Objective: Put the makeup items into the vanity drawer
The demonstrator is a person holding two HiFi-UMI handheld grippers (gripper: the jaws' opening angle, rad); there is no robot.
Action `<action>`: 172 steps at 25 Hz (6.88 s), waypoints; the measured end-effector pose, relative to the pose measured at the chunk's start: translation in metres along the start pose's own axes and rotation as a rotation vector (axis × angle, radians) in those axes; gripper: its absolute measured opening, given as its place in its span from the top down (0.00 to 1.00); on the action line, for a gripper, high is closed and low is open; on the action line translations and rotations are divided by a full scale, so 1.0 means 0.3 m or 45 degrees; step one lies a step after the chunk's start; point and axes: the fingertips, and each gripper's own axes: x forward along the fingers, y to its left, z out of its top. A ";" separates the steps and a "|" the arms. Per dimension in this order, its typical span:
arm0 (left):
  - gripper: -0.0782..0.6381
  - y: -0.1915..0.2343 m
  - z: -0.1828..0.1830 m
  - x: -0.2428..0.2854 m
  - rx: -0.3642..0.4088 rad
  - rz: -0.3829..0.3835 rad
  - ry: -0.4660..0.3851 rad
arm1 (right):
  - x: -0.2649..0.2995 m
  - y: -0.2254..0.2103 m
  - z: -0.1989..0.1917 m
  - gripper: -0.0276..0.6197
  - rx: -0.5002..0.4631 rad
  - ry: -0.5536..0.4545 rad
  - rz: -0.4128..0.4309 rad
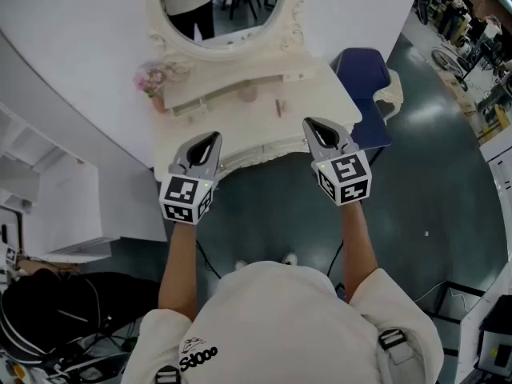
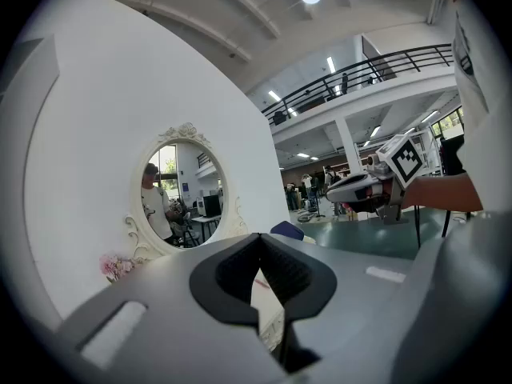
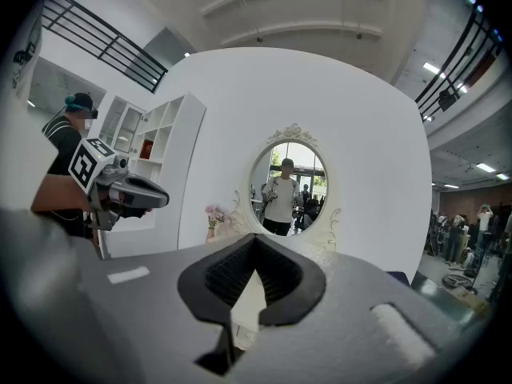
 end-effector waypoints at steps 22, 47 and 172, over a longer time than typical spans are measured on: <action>0.87 -0.033 -0.078 0.261 -0.059 0.075 0.079 | 0.116 -0.219 -0.143 0.95 0.097 0.016 0.162; 0.87 0.518 -0.274 0.826 -0.116 -0.191 0.172 | 0.842 -0.332 -0.258 0.83 0.020 0.359 0.053; 0.87 0.766 -0.753 0.704 -0.434 0.212 0.490 | 1.315 -0.104 -0.751 0.68 -0.049 0.781 0.488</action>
